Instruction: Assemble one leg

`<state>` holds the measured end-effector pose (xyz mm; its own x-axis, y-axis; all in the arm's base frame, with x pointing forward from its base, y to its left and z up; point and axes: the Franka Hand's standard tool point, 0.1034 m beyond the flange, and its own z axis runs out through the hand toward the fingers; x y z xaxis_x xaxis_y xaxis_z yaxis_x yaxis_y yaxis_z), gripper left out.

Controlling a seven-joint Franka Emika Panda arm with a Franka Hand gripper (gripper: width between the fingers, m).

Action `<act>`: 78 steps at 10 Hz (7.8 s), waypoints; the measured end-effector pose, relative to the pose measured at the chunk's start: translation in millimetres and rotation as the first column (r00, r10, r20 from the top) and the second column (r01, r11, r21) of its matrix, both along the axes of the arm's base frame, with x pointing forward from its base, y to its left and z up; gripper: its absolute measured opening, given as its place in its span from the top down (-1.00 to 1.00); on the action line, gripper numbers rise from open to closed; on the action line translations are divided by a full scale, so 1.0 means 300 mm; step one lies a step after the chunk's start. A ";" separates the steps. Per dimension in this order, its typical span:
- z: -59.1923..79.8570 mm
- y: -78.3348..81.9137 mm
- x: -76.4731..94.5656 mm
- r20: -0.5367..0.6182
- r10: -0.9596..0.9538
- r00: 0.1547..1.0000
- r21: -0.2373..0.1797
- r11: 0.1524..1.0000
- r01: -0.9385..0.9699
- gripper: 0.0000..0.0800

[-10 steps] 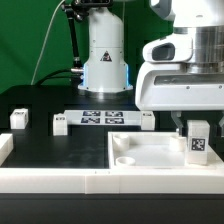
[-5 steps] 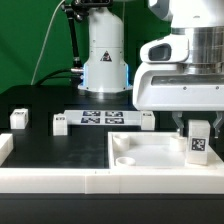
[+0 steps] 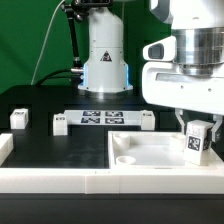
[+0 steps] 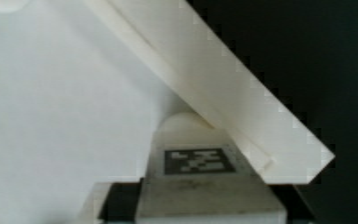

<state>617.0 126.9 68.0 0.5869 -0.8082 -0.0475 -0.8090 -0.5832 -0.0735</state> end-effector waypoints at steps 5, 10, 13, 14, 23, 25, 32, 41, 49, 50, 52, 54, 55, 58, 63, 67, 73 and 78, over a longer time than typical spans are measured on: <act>0.000 0.006 0.009 -0.015 -0.527 0.849 0.031 0.849 0.528 0.27; -0.001 0.007 0.009 -0.028 -0.594 0.804 0.039 0.803 0.594 -0.29; -0.001 0.009 0.005 0.002 -0.297 0.955 0.024 0.955 0.296 -0.60; -0.002 0.008 0.005 0.015 -0.169 0.985 0.011 0.986 0.169 -0.60; 0.012 -0.021 0.026 -0.015 0.747 0.664 -0.116 0.659 -0.743 -0.62; 0.012 -0.017 0.027 -0.012 0.744 0.668 -0.119 0.662 -0.740 -0.31; 0.011 -0.019 0.027 -0.005 0.613 0.790 -0.113 0.784 -0.610 0.27; 0.010 -0.042 0.030 -0.003 -0.244 0.970 -0.034 0.969 0.244 0.27; 0.007 -0.042 0.026 -0.049 -0.662 0.748 -0.005 0.749 0.662 0.05; 0.003 -0.040 0.026 -0.048 -0.605 0.795 -0.006 0.796 0.605 -0.39; 0.003 -0.030 0.016 -0.063 -0.571 0.819 -0.016 0.821 0.571 -0.57; 0.000 -0.021 0.007 -0.059 -0.400 0.915 -0.019 0.916 0.400 -0.61; 0.000 -0.021 0.007 -0.051 -0.296 0.954 -0.016 0.955 0.295 -0.61; 0.001 -0.017 0.006 -0.032 0.033 0.999 -0.024 0.999 -0.034 -0.62; 0.008 -0.015 0.010 -0.035 0.582 0.813 -0.063 0.810 -0.583 -0.62; 0.006 -0.015 -0.001 -0.049 0.726 0.686 -0.054 0.684 -0.727 -0.33; 0.006 -0.016 0.000 -0.047 0.676 0.735 -0.055 0.733 -0.678 0.27; 0.006 -0.072 -0.010 -0.030 0.290 0.957 -0.098 0.952 -0.291 0.26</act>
Offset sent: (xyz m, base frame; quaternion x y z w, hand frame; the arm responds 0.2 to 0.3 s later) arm -0.0018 -0.0057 0.0047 0.0012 0.0242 0.2141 0.9765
